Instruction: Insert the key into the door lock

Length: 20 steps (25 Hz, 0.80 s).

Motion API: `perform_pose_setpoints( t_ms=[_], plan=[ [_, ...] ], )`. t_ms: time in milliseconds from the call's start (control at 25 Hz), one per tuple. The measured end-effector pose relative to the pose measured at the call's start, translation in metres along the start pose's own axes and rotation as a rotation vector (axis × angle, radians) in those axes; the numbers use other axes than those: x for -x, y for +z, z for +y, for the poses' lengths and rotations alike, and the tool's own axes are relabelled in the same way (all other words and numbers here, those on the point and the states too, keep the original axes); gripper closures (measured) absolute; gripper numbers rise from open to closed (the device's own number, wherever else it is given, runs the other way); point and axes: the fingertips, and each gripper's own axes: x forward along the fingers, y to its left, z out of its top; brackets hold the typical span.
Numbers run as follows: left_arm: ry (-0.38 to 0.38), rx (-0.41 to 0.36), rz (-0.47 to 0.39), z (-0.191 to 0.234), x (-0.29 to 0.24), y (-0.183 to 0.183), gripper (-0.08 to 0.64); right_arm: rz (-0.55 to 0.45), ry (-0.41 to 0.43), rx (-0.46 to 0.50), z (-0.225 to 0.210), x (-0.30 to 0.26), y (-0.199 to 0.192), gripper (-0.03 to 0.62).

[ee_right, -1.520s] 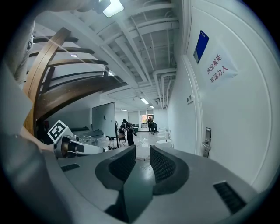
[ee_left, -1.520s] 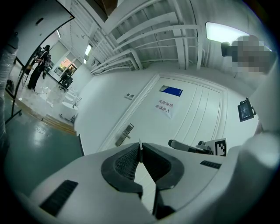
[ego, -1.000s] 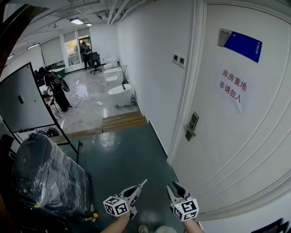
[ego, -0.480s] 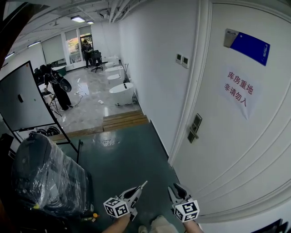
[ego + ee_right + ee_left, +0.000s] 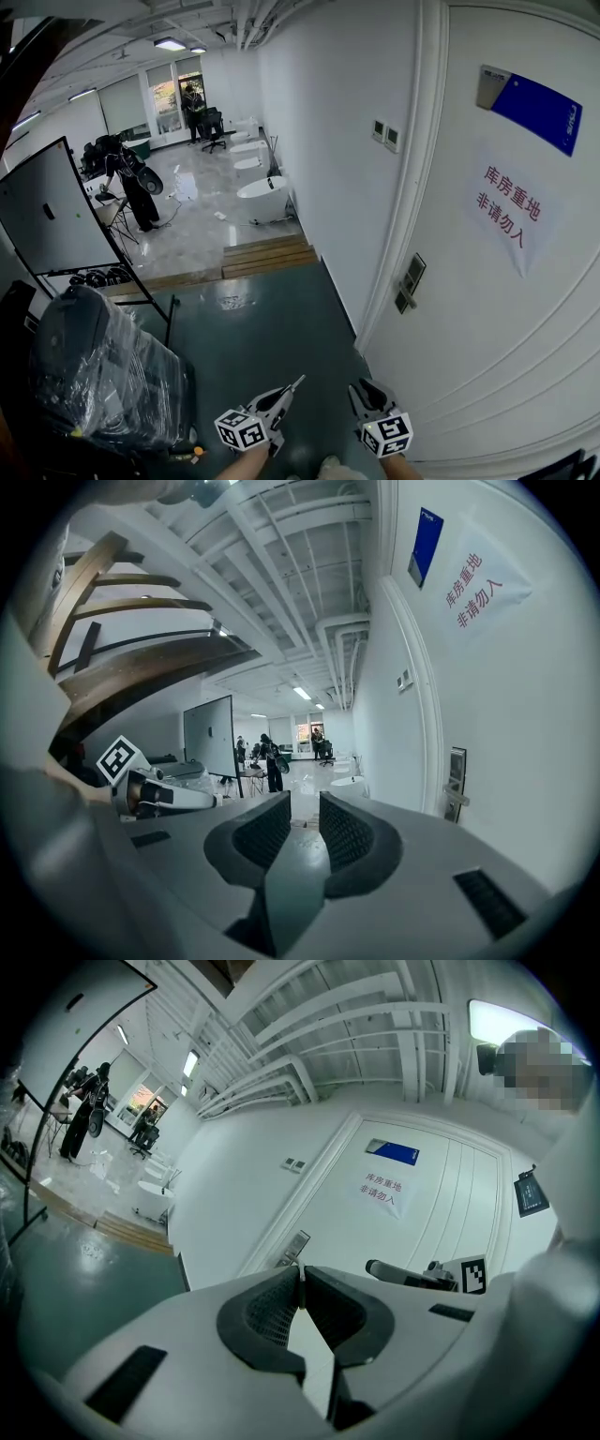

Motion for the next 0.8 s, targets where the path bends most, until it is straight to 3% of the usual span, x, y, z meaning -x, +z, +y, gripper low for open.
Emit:
perform_pose_setpoints(
  t_ms=[360,800],
  plan=[
    [-0.002,-0.005,0.001,-0.009,-0.051,0.010,0.528,0.005,-0.005,-0.009,-0.049,-0.003,0.008,0.500],
    [-0.014,0.027,0.012,-0.011,-0.094,-0.007,0.528,-0.011,-0.044,-0.017,-0.097,0.005,0.006,0.500]
  ],
)
